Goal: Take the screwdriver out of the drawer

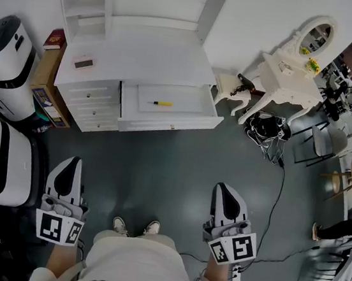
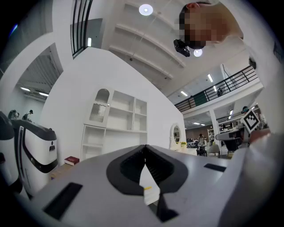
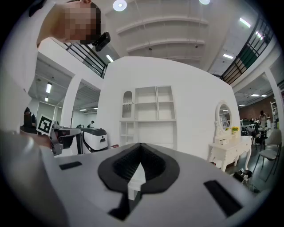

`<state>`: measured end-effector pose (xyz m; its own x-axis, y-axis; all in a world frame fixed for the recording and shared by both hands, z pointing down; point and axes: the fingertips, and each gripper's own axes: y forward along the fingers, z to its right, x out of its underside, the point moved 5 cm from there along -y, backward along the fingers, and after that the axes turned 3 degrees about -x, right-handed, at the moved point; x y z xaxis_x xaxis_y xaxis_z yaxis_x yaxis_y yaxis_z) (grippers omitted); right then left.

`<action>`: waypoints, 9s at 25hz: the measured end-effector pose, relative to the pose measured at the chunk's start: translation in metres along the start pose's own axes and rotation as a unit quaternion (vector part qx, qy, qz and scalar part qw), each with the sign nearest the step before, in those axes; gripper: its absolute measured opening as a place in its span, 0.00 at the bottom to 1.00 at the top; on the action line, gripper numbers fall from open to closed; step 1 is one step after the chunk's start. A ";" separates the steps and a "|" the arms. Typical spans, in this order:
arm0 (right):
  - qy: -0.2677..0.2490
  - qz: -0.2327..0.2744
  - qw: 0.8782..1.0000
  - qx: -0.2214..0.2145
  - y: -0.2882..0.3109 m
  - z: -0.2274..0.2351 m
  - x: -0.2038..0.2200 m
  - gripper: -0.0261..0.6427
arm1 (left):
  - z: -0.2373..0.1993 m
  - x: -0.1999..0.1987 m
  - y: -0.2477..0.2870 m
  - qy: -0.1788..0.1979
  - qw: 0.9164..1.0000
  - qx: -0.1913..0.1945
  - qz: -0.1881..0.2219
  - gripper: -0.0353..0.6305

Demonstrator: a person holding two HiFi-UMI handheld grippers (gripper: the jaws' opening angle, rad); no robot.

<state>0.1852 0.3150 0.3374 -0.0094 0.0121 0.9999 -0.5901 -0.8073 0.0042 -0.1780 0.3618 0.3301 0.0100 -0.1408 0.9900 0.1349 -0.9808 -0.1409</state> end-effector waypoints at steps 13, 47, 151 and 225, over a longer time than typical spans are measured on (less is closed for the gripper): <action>0.008 0.018 0.999 -0.026 -0.028 0.028 -0.001 0.05 | 0.045 -0.014 -0.006 0.021 1.000 -0.013 0.007 0.08; 0.046 0.009 0.991 -0.125 0.046 0.089 0.024 0.05 | 0.034 0.038 0.052 0.014 0.994 -0.100 -0.037 0.72; 0.109 -0.056 0.992 0.033 0.375 0.337 0.039 0.05 | 0.063 0.546 0.553 0.195 0.698 0.328 -0.606 0.17; 0.059 0.031 0.978 -0.198 0.514 0.178 -0.036 0.05 | -0.189 -0.036 0.363 0.033 0.988 -0.135 0.063 0.17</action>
<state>0.0264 -0.2053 0.3063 -0.1340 0.0563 0.9894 -0.8512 -0.5178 -0.0858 -0.3170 -0.0145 0.2416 -0.0552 -0.2648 0.9627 -0.1331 -0.9536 -0.2700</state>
